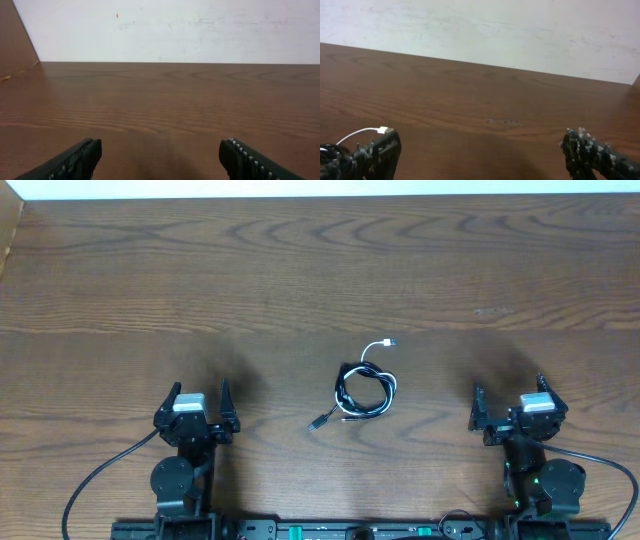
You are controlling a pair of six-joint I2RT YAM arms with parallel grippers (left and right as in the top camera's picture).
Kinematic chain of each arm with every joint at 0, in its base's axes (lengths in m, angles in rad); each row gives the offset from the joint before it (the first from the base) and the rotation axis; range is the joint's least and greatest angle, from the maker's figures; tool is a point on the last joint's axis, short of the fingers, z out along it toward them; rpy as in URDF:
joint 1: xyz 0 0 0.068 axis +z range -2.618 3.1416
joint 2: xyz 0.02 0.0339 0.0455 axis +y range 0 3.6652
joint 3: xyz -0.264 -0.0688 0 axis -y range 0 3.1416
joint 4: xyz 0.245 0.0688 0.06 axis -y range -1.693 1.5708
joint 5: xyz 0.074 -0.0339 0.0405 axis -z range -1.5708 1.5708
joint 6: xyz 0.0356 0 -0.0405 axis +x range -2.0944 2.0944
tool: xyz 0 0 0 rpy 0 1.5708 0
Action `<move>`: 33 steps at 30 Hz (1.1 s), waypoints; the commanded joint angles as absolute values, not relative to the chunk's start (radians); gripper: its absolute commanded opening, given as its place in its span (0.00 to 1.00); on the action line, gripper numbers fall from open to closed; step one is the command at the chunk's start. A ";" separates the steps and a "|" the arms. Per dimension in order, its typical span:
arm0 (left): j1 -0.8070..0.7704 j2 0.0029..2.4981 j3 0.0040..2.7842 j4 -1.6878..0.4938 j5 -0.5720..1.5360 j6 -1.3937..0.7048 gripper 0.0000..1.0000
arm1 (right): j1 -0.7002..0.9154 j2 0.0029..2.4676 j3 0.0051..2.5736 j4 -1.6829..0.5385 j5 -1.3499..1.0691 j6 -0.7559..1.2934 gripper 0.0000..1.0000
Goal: Untangle cables
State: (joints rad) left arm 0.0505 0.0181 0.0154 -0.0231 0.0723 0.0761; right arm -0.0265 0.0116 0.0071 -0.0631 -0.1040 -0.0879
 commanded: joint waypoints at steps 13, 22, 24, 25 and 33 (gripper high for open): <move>0.053 0.072 0.078 -0.078 0.244 0.082 0.81 | -0.019 0.007 0.006 -0.065 -0.113 -0.084 0.99; 0.049 0.447 0.336 -0.135 0.390 0.081 0.81 | -0.019 0.007 0.006 -0.065 -0.111 -0.084 0.99; 0.037 0.553 0.420 -0.156 0.408 0.081 0.81 | -0.019 0.007 0.006 -0.065 -0.112 -0.083 0.99; 0.025 0.614 0.474 -0.183 0.408 0.074 0.81 | -0.019 0.007 0.006 -0.065 -0.115 -0.083 0.99; -0.138 1.055 0.891 -0.455 0.419 -0.005 0.81 | -0.019 0.007 0.006 -0.063 -0.160 -0.057 0.99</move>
